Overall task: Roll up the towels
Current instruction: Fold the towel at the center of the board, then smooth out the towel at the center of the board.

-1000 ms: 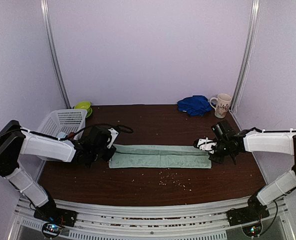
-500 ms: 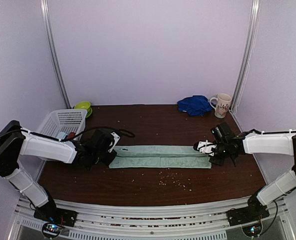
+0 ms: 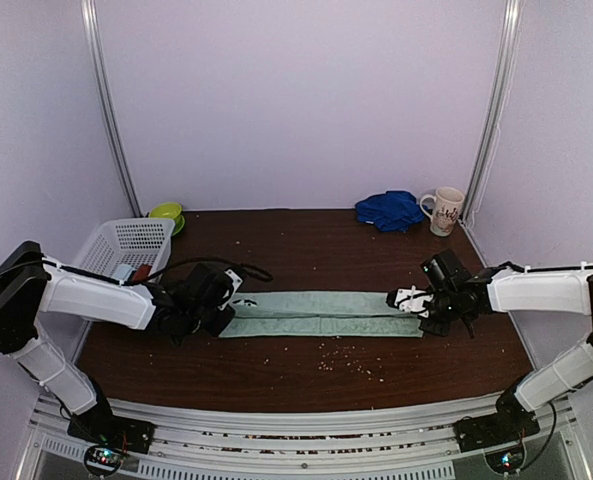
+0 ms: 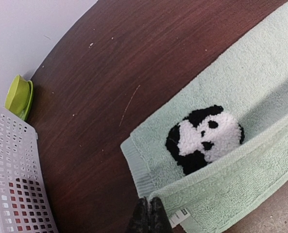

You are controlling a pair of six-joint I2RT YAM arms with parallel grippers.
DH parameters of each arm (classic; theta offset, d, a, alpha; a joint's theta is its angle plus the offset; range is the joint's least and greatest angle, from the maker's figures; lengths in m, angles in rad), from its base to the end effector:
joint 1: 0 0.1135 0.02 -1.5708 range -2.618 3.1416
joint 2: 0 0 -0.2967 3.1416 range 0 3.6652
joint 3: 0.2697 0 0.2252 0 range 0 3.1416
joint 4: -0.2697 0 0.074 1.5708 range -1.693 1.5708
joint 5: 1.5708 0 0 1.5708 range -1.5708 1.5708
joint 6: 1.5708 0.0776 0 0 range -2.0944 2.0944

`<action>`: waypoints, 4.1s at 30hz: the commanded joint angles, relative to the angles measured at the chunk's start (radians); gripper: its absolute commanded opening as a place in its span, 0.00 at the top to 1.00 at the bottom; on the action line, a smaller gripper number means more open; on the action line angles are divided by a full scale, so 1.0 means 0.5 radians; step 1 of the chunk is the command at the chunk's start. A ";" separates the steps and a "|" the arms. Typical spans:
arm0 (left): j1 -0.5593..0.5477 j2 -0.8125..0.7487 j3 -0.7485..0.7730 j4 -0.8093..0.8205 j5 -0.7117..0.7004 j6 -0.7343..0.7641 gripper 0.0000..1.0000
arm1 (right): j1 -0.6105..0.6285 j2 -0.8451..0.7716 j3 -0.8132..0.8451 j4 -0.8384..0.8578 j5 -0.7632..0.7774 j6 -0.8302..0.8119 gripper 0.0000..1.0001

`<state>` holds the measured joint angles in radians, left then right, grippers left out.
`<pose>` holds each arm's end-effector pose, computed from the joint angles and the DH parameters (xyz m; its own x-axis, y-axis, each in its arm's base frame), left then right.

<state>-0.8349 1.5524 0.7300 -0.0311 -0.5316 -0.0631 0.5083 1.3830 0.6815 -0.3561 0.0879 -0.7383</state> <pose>0.2297 -0.1951 0.1857 -0.5310 0.5054 -0.6801 0.3826 0.8592 0.3398 0.2160 0.1125 0.1789 -0.2619 -0.9134 -0.3117 -0.8429 0.3738 -0.3870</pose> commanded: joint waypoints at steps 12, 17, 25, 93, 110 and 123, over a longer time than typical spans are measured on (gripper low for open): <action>-0.028 -0.151 0.036 -0.013 -0.160 -0.047 1.00 | 0.007 -0.181 -0.001 -0.006 0.057 0.018 1.00; -0.039 -0.181 -0.004 -0.001 -0.161 -0.052 1.00 | 0.008 -0.220 -0.010 -0.008 0.037 0.020 1.00; -0.078 -0.140 0.007 -0.051 -0.173 -0.064 1.00 | 0.013 -0.202 -0.051 -0.033 0.035 -0.020 1.00; 0.191 0.809 0.780 -0.293 -0.338 -0.174 0.79 | -0.263 0.653 0.647 -0.096 -0.044 0.909 0.89; 0.190 0.601 0.844 -0.383 -0.271 -0.185 0.22 | -0.532 0.431 0.789 -0.276 -0.371 1.044 0.36; -0.008 0.259 0.659 -0.453 -0.466 -0.368 0.07 | -0.778 0.532 0.647 -0.511 -0.918 1.045 0.28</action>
<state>-0.7918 1.7191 1.0893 -0.2375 -0.6998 -0.2039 0.1379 1.6146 1.0306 -0.5587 -0.2714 -0.2134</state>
